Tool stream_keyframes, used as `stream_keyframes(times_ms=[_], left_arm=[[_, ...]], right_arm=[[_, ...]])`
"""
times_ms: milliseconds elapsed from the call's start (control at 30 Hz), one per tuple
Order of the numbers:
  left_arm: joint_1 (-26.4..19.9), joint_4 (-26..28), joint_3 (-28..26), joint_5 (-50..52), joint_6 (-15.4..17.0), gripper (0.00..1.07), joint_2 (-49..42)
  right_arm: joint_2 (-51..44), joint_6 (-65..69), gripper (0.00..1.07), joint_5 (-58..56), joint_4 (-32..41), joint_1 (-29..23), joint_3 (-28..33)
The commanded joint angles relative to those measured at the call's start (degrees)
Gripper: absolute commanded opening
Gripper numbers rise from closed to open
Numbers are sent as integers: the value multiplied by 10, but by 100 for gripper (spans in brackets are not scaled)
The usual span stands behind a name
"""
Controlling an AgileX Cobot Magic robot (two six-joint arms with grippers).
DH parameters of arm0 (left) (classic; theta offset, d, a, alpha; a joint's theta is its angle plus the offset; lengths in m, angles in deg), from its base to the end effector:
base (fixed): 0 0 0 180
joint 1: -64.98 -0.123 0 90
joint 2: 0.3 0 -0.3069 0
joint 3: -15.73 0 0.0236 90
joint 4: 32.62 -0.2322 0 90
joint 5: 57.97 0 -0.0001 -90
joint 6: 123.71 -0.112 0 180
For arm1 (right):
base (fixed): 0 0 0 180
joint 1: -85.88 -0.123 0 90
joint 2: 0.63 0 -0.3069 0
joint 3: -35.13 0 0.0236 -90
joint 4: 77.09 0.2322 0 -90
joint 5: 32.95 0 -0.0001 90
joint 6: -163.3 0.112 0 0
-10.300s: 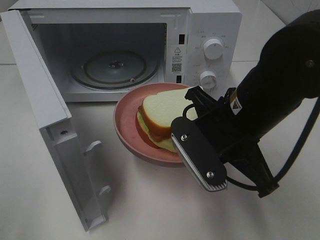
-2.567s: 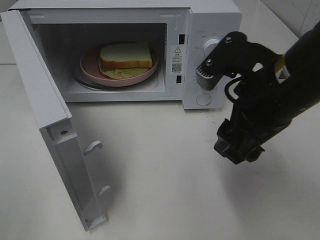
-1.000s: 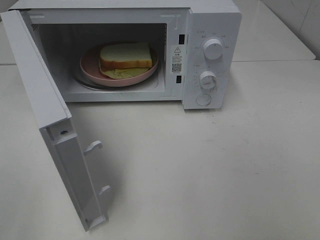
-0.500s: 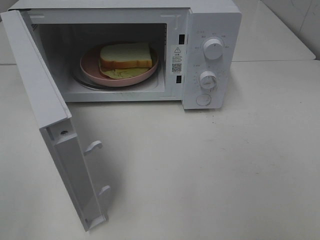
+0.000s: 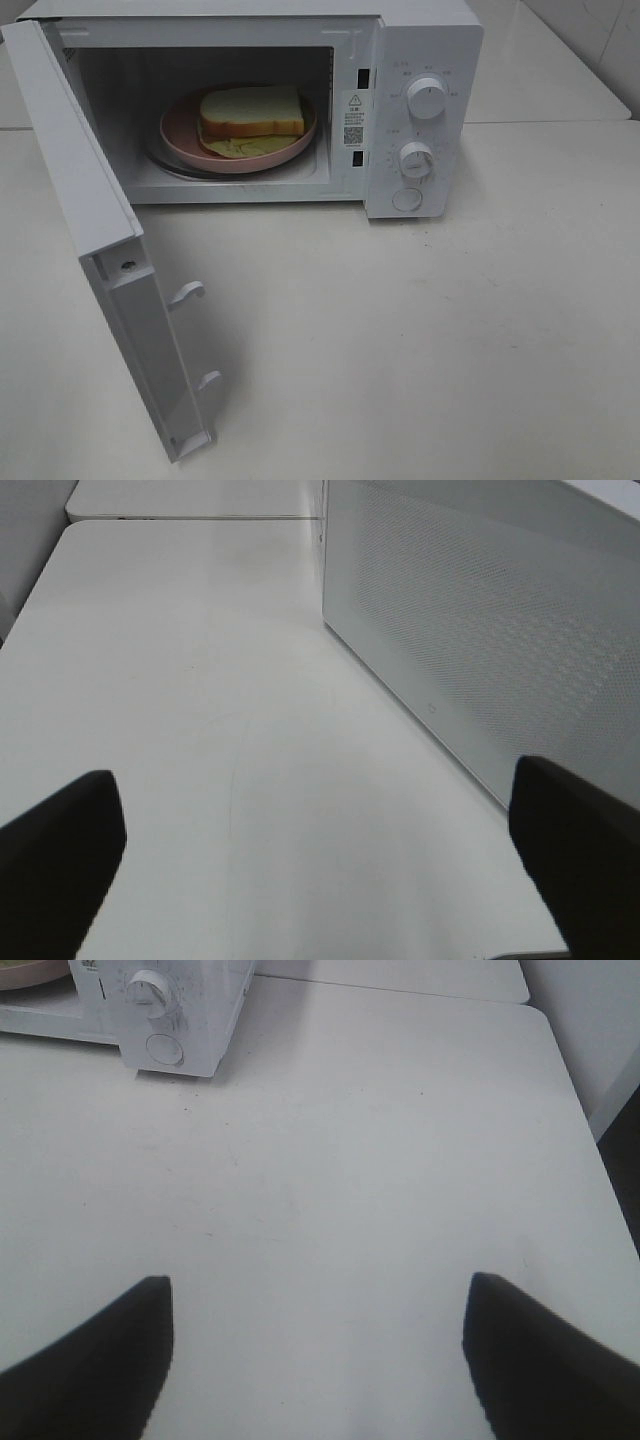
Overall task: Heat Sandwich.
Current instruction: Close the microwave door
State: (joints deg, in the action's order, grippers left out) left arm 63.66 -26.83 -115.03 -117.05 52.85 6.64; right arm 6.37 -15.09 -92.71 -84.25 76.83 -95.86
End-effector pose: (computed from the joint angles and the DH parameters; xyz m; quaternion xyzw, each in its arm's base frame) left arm -0.0237 -0.0102 0.2615 0.0169 0.8434 -0.0282 0.5363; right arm -0.0227 -0.0158 0.2616 -0.0528 0.8437 -0.0129 0.5341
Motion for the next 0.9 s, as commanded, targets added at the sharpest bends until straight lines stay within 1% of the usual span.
stream_keyframes(times_ms=[33, 900], left_arm=[[3, 3, 2, 1, -2, 101, -15], [3, 3, 2, 1, -2, 101, -15]], right_arm=[[-15, -3, 76, 6, 1, 4, 1], [-15, -3, 76, 6, 1, 4, 1]])
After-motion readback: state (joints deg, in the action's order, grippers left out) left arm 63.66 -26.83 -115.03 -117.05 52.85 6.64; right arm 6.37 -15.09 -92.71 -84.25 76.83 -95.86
